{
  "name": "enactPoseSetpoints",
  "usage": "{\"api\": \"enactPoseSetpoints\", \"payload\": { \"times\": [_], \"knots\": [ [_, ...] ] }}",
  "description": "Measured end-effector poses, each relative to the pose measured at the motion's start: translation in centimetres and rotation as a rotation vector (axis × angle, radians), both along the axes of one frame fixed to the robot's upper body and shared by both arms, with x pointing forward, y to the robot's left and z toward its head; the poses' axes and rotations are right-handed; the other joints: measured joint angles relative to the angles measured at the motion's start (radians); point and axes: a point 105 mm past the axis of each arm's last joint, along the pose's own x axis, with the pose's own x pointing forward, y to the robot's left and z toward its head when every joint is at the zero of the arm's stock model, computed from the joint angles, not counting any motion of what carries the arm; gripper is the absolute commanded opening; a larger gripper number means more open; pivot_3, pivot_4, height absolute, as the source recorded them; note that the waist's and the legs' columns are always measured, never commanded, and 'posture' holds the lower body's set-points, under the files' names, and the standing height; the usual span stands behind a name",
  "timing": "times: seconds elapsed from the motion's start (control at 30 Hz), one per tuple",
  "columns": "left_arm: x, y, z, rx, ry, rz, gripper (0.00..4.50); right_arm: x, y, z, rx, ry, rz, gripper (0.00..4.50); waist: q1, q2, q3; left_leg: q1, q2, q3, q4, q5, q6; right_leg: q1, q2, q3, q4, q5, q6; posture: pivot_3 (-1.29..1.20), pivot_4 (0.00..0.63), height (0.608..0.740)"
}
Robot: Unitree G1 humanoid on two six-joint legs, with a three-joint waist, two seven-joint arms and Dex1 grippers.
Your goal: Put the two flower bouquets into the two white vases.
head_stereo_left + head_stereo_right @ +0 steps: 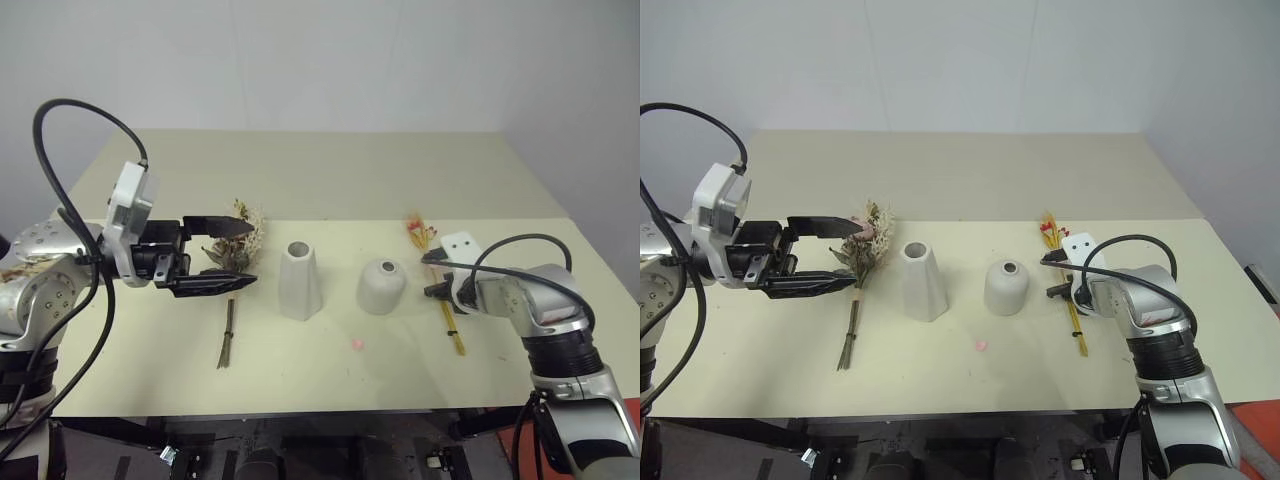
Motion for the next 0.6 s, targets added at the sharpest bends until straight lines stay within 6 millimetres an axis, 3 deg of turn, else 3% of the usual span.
{"api": "enactPoseSetpoints", "payload": {
  "times": [0.13,0.23,0.37,0.5,0.6],
  "knots": [
    [0.0,0.0,0.0,0.000,0.000,0.000,4.50,0.3,0.3,0.2,0.075,-0.023,-0.029,0.04,-0.004,0.000,0.000,0.000,0.000,0.000,0.000,0.000,0.000,0.000,0.000,0.000,0.000,0.000,0.000,0.00,0.150,0.740],
    [0.0,0.1,-0.2,0.002,0.008,0.004,4.50,0.4,-0.4,1.9,0.161,-0.108,-0.079,0.04,-0.005,0.000,0.000,0.000,0.000,0.000,-0.001,0.000,0.000,0.000,0.000,0.000,0.000,0.000,0.000,0.00,0.150,0.740],
    [-0.1,0.5,-0.5,0.000,0.025,0.019,4.50,-0.5,-0.3,6.3,0.331,-0.366,-0.067,0.04,-0.003,0.000,0.000,-0.001,0.000,-0.001,-0.002,0.000,0.000,-0.001,0.000,-0.001,0.000,0.000,0.000,0.00,0.150,0.740],
    [-0.2,0.6,-0.4,-0.006,0.033,0.018,4.50,-1.8,1.4,11.3,0.469,-0.640,0.041,0.04,-0.010,0.001,0.000,0.000,0.000,-0.001,-0.002,0.000,0.000,0.000,0.000,0.000,0.000,0.000,0.000,0.00,0.150,0.740],
    [0.0,0.7,-0.4,-0.009,0.042,0.022,4.50,-2.8,4.0,14.3,0.524,-0.820,0.182,0.04,-0.019,0.001,0.000,0.002,0.001,-0.001,-0.002,0.000,0.000,0.000,0.001,0.000,0.001,0.000,0.000,0.00,0.150,0.740]
  ]
}}
